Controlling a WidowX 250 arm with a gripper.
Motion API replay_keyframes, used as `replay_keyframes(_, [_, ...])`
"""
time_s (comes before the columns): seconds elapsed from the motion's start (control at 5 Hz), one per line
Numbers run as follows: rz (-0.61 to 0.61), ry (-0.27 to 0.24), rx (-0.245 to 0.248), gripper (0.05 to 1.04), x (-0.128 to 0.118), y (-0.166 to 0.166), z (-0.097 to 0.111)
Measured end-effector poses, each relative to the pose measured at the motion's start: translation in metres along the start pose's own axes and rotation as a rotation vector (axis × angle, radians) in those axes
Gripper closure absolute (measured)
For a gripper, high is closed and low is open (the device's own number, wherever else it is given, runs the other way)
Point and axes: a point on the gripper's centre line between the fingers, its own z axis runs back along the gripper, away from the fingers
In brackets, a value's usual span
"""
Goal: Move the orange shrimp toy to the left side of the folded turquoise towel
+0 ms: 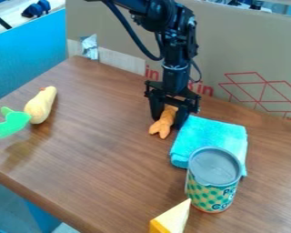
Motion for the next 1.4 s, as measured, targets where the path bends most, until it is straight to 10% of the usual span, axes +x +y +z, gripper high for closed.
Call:
replay_keyframes(0.4, [0.066,-0.018,0.044,0.077,-0.007,0.013,0.014])
replay_keyframes(0.8, [0.21,-0.251,0.017,0.078,-0.037,0.067,0.095])
replay_keyframes(1.4, [0.435,-0.1,0.059,0.078,-0.115,0.173,0.075])
